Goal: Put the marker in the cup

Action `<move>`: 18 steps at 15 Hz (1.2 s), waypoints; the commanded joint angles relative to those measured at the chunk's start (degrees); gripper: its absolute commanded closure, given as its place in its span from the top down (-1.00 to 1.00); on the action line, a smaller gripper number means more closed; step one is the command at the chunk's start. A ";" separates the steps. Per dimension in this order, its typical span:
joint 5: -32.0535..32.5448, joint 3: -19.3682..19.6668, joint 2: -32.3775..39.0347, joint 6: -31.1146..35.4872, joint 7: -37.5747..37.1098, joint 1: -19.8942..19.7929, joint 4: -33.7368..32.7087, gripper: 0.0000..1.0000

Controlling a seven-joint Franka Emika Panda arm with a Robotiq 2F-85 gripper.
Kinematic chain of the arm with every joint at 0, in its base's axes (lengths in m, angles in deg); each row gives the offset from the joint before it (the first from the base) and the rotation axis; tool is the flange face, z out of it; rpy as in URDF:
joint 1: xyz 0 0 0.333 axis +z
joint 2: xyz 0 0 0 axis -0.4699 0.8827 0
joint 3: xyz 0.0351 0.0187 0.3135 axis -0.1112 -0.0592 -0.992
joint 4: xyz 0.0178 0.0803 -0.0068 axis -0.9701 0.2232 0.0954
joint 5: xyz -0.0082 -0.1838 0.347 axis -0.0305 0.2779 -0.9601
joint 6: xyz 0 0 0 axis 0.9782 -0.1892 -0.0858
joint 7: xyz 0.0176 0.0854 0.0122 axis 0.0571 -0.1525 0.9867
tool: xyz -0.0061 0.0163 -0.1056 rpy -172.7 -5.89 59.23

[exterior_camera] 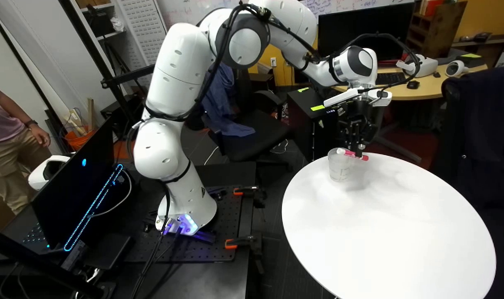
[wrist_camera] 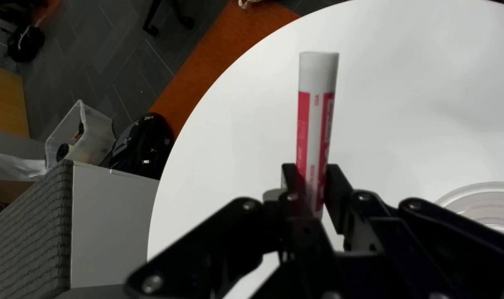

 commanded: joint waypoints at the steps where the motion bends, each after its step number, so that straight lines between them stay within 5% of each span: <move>1: 0.50 -0.24 3.51 -5.87 3.81 1.74 -5.27 -0.90; 18: -0.17 -4.41 10.13 -12.81 20.31 4.14 -12.15 -0.90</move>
